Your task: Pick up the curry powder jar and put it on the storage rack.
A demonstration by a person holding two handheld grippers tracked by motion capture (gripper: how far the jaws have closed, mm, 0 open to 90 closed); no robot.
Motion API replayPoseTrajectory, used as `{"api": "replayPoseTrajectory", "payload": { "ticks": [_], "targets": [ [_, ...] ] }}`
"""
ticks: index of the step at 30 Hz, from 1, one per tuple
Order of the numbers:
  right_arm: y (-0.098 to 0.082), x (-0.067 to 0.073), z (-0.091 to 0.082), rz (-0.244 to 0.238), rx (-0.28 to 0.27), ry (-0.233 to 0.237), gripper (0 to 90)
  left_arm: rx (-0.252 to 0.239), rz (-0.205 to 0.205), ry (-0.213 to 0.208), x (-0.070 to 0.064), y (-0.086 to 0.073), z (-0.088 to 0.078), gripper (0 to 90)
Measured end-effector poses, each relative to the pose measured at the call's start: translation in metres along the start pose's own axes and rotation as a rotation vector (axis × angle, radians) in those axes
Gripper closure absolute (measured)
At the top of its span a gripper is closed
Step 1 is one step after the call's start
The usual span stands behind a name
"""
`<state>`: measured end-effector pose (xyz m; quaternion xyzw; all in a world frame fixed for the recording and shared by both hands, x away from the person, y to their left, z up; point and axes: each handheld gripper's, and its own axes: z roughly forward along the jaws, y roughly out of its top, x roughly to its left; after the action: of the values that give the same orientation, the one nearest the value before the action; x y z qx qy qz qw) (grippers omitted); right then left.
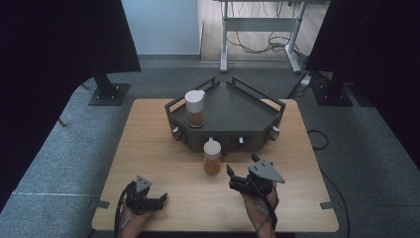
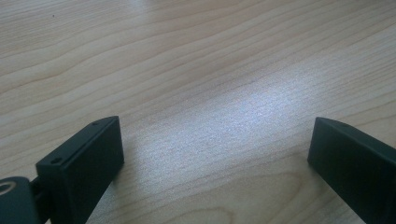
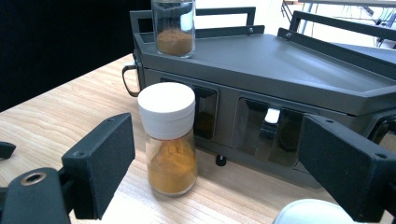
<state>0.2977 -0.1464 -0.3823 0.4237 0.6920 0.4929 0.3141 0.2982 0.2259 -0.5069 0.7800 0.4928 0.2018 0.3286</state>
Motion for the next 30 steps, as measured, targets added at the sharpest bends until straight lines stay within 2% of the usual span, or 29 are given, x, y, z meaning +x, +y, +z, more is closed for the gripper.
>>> {"api": "replayPoseTrajectory", "payload": {
  "ticks": [30],
  "targets": [
    [-0.002,0.015,0.027,-0.006,-0.008,-0.007,11.2,0.001,0.0,0.0,0.0,0.0,0.0,3.1]
  ]
}}
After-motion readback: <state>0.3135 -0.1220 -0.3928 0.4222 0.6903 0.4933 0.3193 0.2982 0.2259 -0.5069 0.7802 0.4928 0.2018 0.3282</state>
